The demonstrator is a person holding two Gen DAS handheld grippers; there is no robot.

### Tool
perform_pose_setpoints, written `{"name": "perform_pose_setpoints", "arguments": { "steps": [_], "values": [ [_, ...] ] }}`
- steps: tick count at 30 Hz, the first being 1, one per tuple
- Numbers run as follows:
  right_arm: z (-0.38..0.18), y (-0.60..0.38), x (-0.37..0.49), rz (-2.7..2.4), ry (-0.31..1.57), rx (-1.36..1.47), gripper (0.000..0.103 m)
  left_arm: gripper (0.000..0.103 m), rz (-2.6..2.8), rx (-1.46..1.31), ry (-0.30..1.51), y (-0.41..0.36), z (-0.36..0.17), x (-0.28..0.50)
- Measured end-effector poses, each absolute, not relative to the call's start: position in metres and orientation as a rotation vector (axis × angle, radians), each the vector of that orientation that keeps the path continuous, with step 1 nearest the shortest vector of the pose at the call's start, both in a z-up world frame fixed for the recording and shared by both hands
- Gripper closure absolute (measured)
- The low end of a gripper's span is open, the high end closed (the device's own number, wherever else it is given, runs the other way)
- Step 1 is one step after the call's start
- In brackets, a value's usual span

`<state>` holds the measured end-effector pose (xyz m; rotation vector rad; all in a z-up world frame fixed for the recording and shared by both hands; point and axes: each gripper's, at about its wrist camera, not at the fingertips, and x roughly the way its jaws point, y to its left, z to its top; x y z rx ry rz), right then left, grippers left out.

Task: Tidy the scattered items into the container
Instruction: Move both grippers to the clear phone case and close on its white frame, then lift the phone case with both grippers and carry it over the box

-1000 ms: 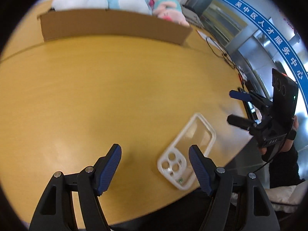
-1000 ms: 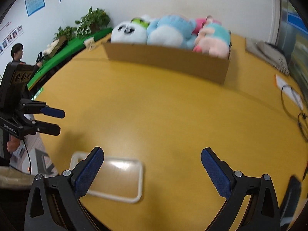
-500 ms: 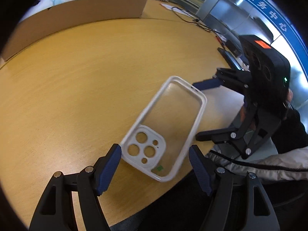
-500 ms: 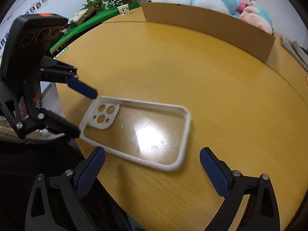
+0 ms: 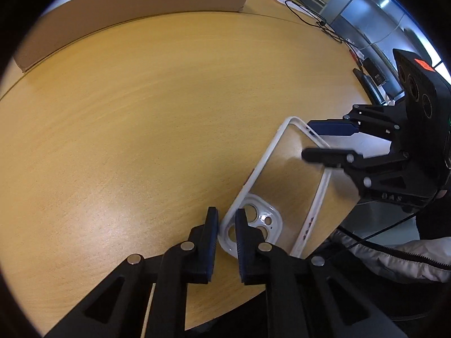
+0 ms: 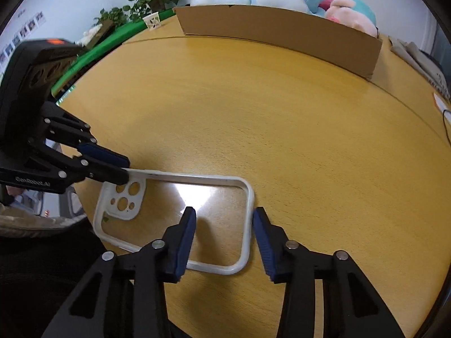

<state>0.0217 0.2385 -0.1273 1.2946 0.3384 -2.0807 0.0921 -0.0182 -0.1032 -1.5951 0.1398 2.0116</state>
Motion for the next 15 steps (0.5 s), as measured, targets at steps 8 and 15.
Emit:
{"name": "perform_pose_setpoints", "arguments": {
  "steps": [8,15],
  "values": [
    [-0.118,0.231,0.009,-2.142,0.354,1.285,0.095,0.092,2.065,-1.543,0.092,-0.036,-0.08,0.078],
    [-0.083,0.237,0.002,-2.212,0.319,1.184,0.096,0.093,2.09,-1.446,0.051,-0.053,-0.05,0.064]
  ]
}}
